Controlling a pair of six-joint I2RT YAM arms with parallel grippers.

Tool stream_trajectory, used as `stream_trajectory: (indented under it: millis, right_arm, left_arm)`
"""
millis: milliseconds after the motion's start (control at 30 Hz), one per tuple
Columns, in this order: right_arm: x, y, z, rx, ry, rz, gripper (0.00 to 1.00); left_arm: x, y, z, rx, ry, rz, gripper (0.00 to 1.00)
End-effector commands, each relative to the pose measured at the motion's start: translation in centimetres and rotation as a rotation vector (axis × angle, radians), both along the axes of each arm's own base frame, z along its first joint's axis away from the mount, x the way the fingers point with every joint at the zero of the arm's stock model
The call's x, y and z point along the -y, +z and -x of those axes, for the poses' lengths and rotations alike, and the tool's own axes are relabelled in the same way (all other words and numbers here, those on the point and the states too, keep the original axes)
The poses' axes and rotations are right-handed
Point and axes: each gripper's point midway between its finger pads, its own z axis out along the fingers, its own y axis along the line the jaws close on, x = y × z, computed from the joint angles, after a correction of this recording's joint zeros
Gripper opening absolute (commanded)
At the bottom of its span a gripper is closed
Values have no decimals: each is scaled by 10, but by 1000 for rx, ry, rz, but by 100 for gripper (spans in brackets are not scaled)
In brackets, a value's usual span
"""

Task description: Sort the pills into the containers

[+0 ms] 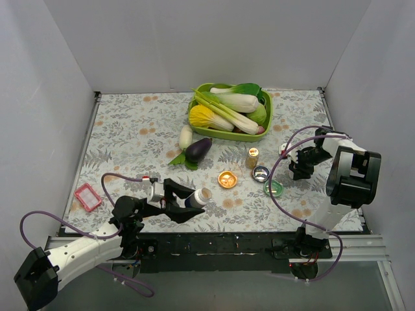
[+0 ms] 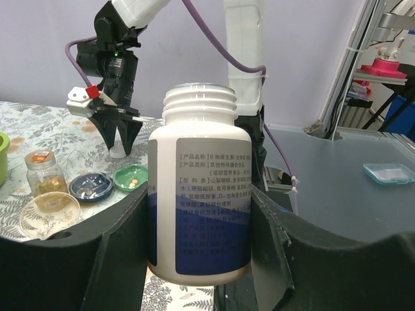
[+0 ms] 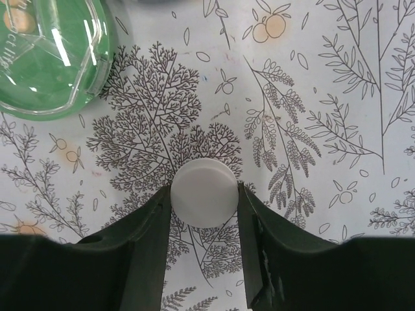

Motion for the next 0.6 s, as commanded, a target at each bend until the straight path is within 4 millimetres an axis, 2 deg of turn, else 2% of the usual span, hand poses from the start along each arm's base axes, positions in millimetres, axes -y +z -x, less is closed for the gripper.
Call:
stream_trajectory:
  millis: [0, 133, 233, 433, 500, 567]
  right_arm:
    - [-10, 30, 12, -13, -60, -48, 17]
    - [-30, 67, 26, -3, -102, -137, 16]
    - [-54, 94, 45, -8, -87, -221, 17]
    - [-114, 142, 80, 17, 14, -383, 17]
    - [-141, 159, 94, 14, 76, -440, 17]
    - [-160, 172, 99, 27, 120, -492, 17]
  left_arm:
    - [1, 2, -2, 9, 3, -9, 0]
    - [3, -1, -2, -1, -6, -17, 0]
    - [7, -2, -3, -15, -22, -24, 0]
    - [15, -6, -5, -42, -52, -40, 0]
    - [18, -8, -5, -50, -61, -46, 0]
    - [21, -11, -6, -63, -65, -55, 0]
